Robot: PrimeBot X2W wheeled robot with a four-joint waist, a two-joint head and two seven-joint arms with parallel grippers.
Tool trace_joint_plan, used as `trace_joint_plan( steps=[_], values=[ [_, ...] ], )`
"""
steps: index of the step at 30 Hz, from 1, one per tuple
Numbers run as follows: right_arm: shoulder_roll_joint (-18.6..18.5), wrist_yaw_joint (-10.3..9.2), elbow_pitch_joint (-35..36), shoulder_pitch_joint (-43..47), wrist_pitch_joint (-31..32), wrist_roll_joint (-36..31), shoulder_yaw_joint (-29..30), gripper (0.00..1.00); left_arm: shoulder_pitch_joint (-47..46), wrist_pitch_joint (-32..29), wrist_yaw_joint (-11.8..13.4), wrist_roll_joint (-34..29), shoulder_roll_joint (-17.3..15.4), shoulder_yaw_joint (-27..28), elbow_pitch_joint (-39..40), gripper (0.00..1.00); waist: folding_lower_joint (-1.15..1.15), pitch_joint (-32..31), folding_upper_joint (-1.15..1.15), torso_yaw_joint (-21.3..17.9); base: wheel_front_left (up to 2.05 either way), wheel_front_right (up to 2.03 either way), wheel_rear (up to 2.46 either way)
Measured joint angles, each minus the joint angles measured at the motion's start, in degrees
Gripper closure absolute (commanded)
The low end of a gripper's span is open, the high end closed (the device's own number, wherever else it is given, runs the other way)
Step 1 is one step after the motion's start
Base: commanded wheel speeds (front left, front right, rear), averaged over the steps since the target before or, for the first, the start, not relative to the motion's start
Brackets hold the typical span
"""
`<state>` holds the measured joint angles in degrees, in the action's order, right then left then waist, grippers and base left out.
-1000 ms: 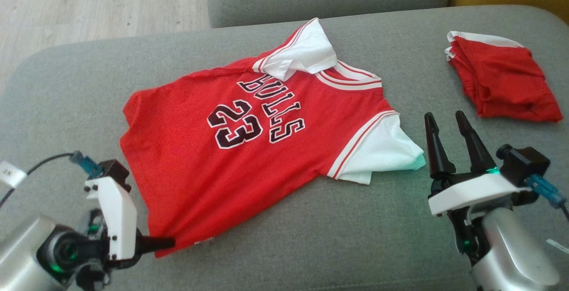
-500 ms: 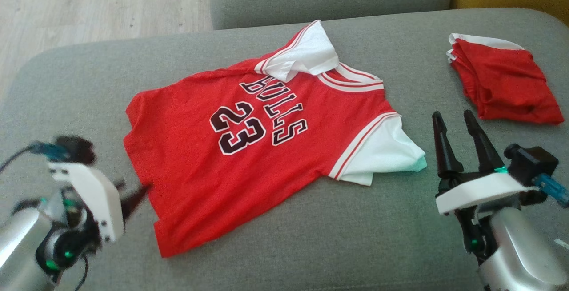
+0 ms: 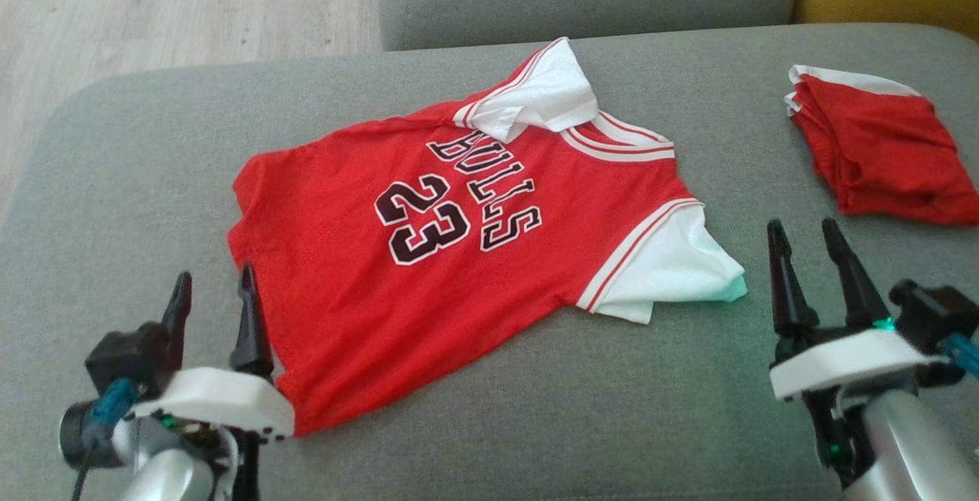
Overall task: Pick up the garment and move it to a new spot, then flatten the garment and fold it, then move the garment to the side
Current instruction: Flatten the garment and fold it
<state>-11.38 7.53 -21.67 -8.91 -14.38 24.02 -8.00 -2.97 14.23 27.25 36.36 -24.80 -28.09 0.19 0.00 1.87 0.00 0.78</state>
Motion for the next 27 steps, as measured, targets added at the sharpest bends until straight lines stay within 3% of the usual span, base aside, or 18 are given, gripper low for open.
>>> trace_joint_plan(
  steps=[3,4,12,23,27],
  values=[
    [0.0,0.00,0.0,2.2,0.0,0.0,0.7,0.00,1.8,0.1,-1.1,-3.8,4.2,3.9,2.0,0.00,0.00,0.1,0.00,0.2,0.00,0.00,0.00],
    [0.0,0.00,0.0,2.2,0.0,0.0,0.7,0.00,1.8,0.1,-1.1,-3.8,4.2,3.9,2.0,0.00,0.00,0.1,0.00,0.2,0.00,0.00,0.00],
    [-0.8,0.00,-0.5,1.2,3.0,-0.3,-1.3,0.00,5.3,0.1,-8.2,-8.5,10.8,9.8,0.9,0.00,0.00,0.6,0.00,0.4,0.00,0.00,0.00],
    [-6.7,0.00,-11.2,-8.7,24.4,6.1,-9.0,0.00,4.8,0.1,-14.2,-12.8,16.5,13.0,-2.1,0.00,0.00,2.8,0.00,2.6,0.00,0.00,0.00],
    [-7.9,0.00,-14.4,-10.6,26.8,7.9,-10.1,0.00,4.4,0.1,-15.5,-14.1,17.7,14.4,-2.7,0.00,0.00,3.4,0.00,3.6,0.00,0.00,0.00]
  ],
)
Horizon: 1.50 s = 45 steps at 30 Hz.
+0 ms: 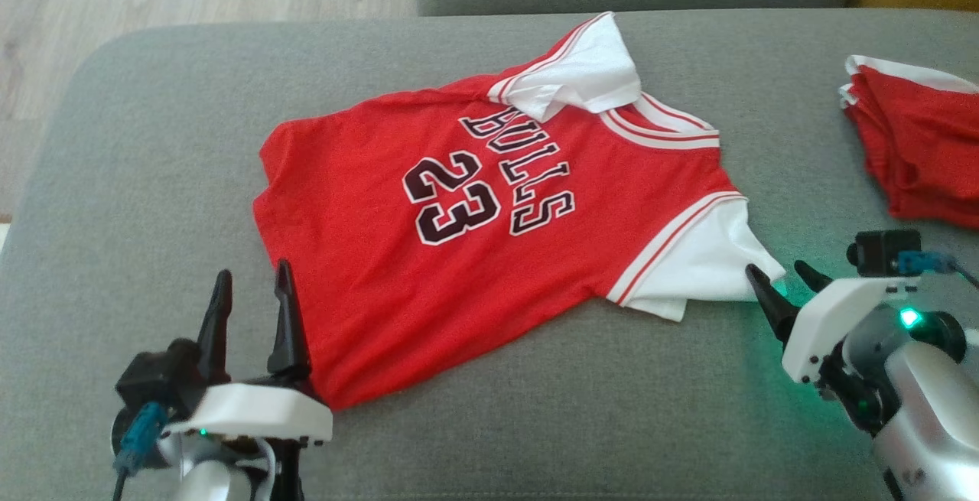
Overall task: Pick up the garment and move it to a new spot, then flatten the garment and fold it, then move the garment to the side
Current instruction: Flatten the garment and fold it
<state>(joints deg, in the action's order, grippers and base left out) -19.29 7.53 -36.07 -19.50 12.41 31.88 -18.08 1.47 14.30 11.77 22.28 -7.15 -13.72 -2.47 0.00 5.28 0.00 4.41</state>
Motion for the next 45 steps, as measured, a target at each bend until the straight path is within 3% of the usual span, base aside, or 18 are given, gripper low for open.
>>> trace_joint_plan(
  steps=[3,4,6,7,18,23,27,28,29,36,40,45],
  values=[
    [-0.2,0.00,-2.1,-1.7,2.4,2.4,-1.2,0.00,-0.8,0.0,-0.8,-0.8,0.7,0.6,-0.5,0.00,0.00,0.3,0.00,0.8,0.00,0.00,0.00],
    [-0.2,0.00,-2.6,-2.1,3.1,3.0,-2.0,0.12,-0.8,0.0,-1.1,-1.1,0.9,1.1,-0.6,0.00,0.00,0.4,0.00,1.1,0.00,0.00,0.00],
    [-0.3,0.00,-3.1,-2.4,3.7,3.8,-3.0,0.82,-0.8,0.0,-1.3,-1.4,1.1,1.7,-0.9,0.00,0.00,0.5,0.00,1.5,0.00,0.00,0.00],
    [-0.3,0.00,-3.2,-2.4,3.8,4.4,-3.4,1.00,-0.8,0.0,-1.6,-1.5,1.2,1.8,-1.0,0.00,0.00,0.5,0.00,1.7,0.00,0.00,0.00],
    [-4.4,0.00,-1.2,-6.4,2.7,10.4,-2.0,1.00,-0.8,0.0,-3.8,-3.0,3.0,3.6,-1.6,0.00,0.00,0.9,0.00,3.1,0.00,0.00,0.00],
    [-6.9,0.00,-0.9,-7.2,2.0,10.3,0.0,1.00,-0.8,0.0,-4.2,-3.4,3.6,3.8,-1.6,0.00,0.00,1.4,0.00,3.2,0.00,0.00,0.00],
    [-6.8,0.00,-3.1,-7.3,2.2,9.8,0.5,0.99,-0.8,0.0,-4.5,-3.5,3.8,4.0,-1.7,0.00,0.00,2.1,0.00,3.3,0.00,0.00,0.00],
    [-6.8,0.00,-4.4,-7.7,2.4,9.4,0.5,0.56,-0.8,0.0,-4.5,-3.5,3.8,4.1,-1.7,0.00,0.00,2.3,0.00,3.3,0.00,0.00,0.00],
    [-6.8,0.00,-5.6,-8.2,2.9,9.2,0.6,0.00,-0.8,0.0,-4.7,-3.5,3.8,4.2,-1.9,0.00,0.00,2.5,0.00,3.4,0.00,0.00,0.00],
    [-5.6,0.00,-10.0,-10.8,-0.3,8.0,2.7,0.00,-1.8,0.0,-5.2,-4.1,3.9,5.2,-2.9,0.00,-0.01,2.6,0.00,3.3,0.00,0.00,0.00],
    [-4.6,0.00,-10.3,-10.9,-9.4,5.0,4.3,0.00,-1.8,0.0,-5.3,-4.6,4.0,5.5,-3.0,0.00,0.00,1.3,0.00,2.5,0.00,0.00,0.00],
    [-2.4,0.00,-5.6,-10.5,-21.0,1.3,5.4,0.00,-1.4,0.0,-5.7,-5.0,4.0,7.2,-2.5,0.00,0.00,-1.0,0.00,0.6,0.00,0.00,0.00]
  ],
)
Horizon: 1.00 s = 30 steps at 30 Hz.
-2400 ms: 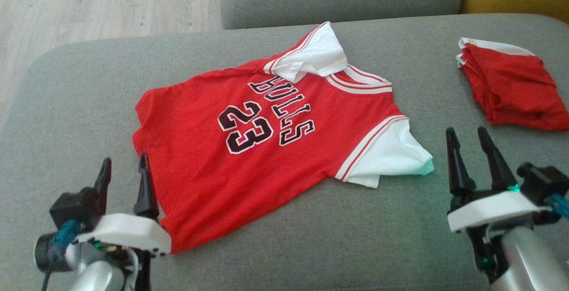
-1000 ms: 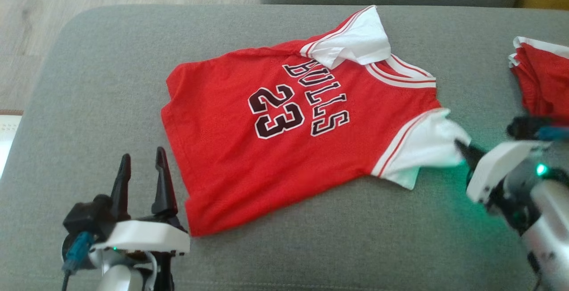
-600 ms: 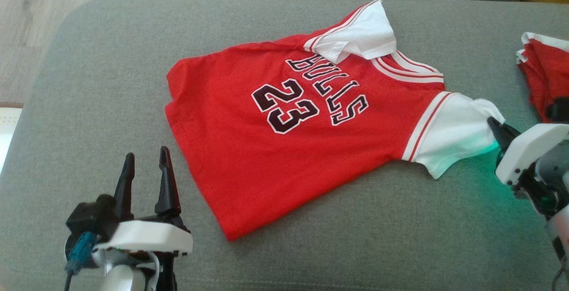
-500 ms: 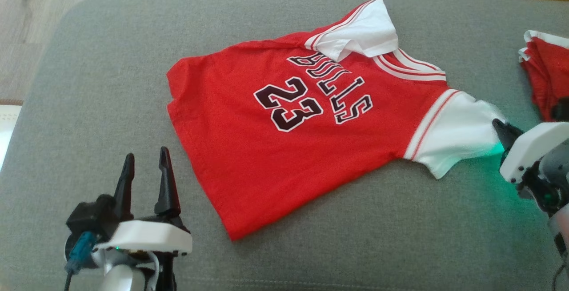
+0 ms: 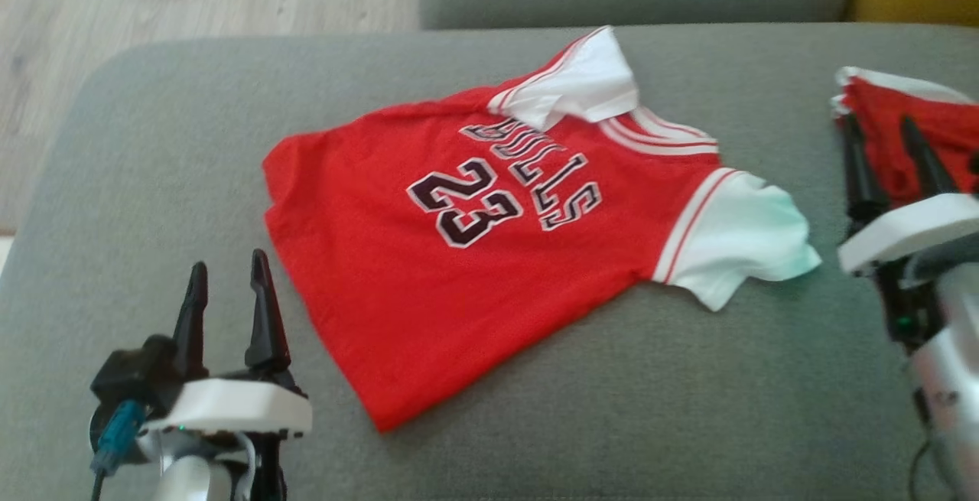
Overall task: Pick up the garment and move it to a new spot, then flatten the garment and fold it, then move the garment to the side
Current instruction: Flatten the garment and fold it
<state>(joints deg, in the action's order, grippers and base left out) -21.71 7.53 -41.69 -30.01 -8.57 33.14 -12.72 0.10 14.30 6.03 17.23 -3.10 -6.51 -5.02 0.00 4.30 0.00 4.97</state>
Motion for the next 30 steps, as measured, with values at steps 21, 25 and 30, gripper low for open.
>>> trace_joint_plan(
  steps=[21,25,30],
  values=[
    [9.5,0.00,19.4,24.8,-5.6,-13.2,8.8,0.00,7.0,0.0,-2.3,-2.0,0.1,3.7,3.0,0.00,0.00,-6.5,0.00,-6.9,0.00,0.00,0.00],
    [10.3,0.00,20.7,24.7,-5.6,-14.2,8.7,0.00,7.1,0.0,-2.0,-2.0,0.1,4.0,2.6,0.00,0.00,-6.9,0.00,-6.9,0.00,0.00,0.00],
    [10.5,0.00,21.6,24.6,-5.5,-14.2,8.1,0.00,7.1,0.0,-1.9,-2.0,0.1,4.0,2.1,0.00,0.00,-6.8,0.00,-6.8,0.00,0.00,0.00]
  ],
)
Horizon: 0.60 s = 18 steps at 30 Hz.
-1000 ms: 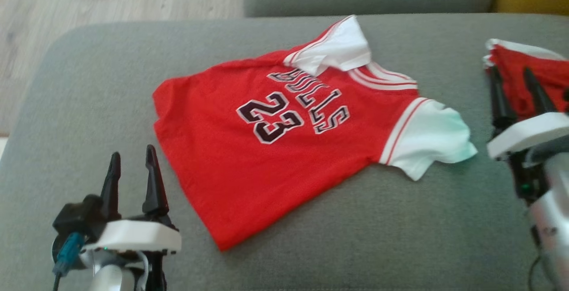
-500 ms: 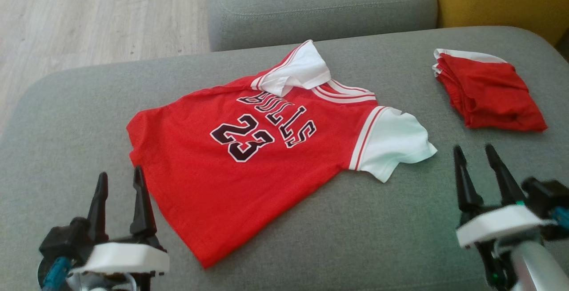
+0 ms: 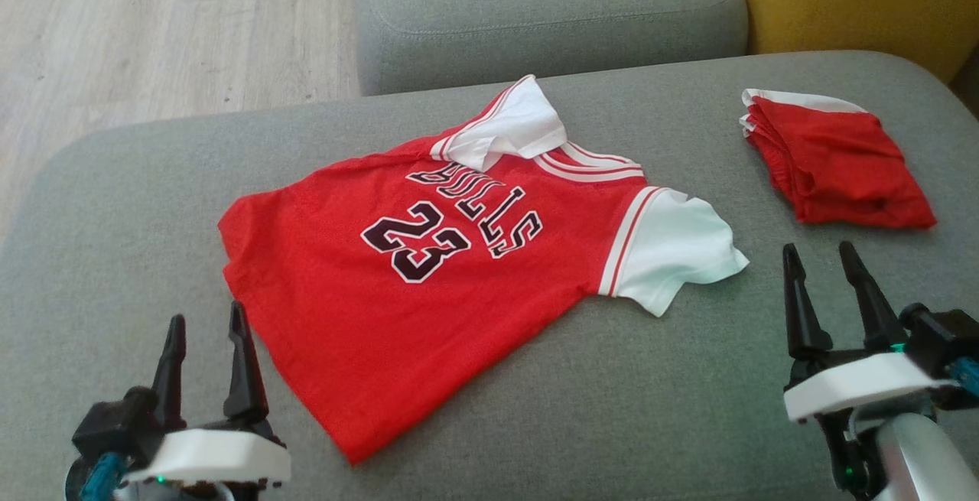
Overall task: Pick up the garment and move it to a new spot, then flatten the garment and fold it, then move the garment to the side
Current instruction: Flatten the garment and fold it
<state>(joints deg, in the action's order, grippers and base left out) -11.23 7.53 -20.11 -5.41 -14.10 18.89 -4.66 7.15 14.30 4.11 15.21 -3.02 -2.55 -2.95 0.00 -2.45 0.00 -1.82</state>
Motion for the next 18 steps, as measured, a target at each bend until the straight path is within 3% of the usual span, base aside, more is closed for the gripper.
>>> trace_joint_plan(
  steps=[11,13,18],
  values=[
    [0.0,0.00,0.4,-0.1,0.6,0.0,-0.8,0.00,-0.1,0.0,-0.1,0.0,0.0,-0.3,-0.9,0.00,0.00,0.5,0.00,0.4,0.00,0.00,0.00],
    [-0.2,0.00,0.2,-0.7,1.6,0.2,-1.5,0.00,-0.1,-0.1,-1.5,0.7,0.0,-1.3,-1.7,0.00,0.00,0.8,0.00,0.3,0.00,0.00,0.00],
    [-3.3,0.00,-3.8,-6.1,8.2,3.5,-4.8,0.00,-0.3,-9.5,-3.9,3.3,0.2,-6.2,-5.2,0.00,0.00,2.0,0.00,0.5,0.00,0.00,0.00]
  ],
)
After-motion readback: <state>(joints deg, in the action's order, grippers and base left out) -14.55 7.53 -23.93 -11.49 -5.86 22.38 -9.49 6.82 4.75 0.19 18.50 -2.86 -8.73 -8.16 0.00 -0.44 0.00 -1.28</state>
